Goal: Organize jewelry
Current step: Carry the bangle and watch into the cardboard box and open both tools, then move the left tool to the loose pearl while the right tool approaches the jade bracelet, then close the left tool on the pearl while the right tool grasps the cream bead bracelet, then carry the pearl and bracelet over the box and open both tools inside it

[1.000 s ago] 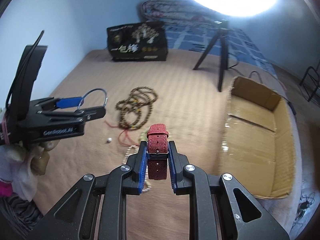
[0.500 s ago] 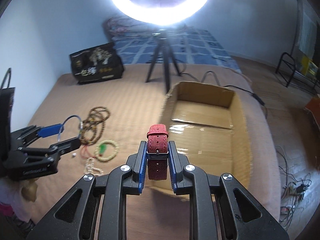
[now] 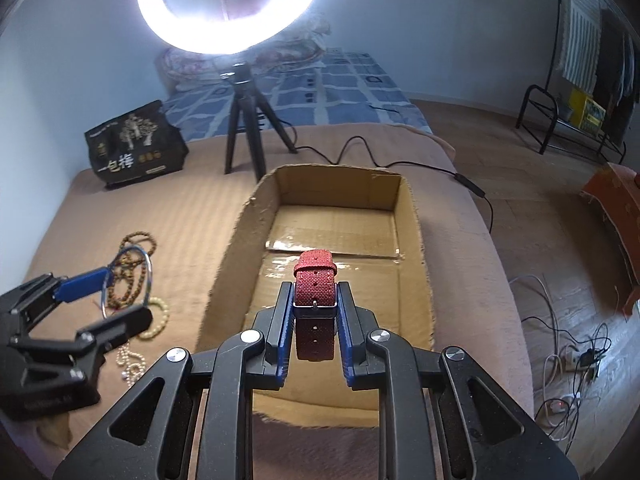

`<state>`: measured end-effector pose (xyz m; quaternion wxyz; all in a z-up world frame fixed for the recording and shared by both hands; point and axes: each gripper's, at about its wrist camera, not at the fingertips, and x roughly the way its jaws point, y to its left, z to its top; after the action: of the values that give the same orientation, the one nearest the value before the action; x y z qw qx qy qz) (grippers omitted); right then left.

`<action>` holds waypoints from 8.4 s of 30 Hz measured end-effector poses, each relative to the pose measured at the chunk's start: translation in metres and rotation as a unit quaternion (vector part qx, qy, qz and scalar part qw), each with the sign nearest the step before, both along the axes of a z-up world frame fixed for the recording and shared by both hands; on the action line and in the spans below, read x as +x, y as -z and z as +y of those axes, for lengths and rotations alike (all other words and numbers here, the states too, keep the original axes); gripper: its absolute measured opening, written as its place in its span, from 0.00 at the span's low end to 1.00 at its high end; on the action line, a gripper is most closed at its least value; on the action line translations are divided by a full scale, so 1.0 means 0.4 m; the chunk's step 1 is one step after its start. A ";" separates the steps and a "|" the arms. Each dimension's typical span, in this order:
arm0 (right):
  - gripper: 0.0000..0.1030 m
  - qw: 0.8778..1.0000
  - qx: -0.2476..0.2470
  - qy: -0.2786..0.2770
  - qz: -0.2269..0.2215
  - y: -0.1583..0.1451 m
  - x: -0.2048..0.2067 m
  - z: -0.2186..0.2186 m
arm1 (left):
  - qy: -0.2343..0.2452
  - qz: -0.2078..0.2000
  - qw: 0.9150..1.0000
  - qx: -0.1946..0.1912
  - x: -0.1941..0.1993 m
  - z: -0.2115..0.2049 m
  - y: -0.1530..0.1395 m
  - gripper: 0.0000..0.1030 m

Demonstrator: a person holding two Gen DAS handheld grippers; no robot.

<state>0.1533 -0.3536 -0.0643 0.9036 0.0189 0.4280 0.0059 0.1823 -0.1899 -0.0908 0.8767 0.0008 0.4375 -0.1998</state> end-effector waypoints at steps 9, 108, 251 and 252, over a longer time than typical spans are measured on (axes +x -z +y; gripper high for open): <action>0.18 1.000 0.006 0.026 0.004 0.017 0.027 -0.062 | 0.029 0.005 1.000 0.005 0.010 -0.110 0.024 0.72; 0.34 0.981 0.064 -0.130 0.131 0.164 0.115 0.379 | -0.018 0.064 0.995 0.072 -0.071 0.415 0.171 0.40; 0.06 0.997 0.058 0.008 0.051 0.051 0.074 -0.053 | 0.132 -0.005 0.991 -0.025 -0.028 -0.116 0.068 0.07; 0.06 0.997 0.058 0.007 0.050 0.050 0.074 -0.051 | 0.132 -0.004 0.991 -0.025 -0.028 -0.117 0.069 0.07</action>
<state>0.1828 -0.3742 -0.0843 0.8785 0.0742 0.4714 0.0236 0.1711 -0.2369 -0.1183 0.8442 0.0380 0.4248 -0.3247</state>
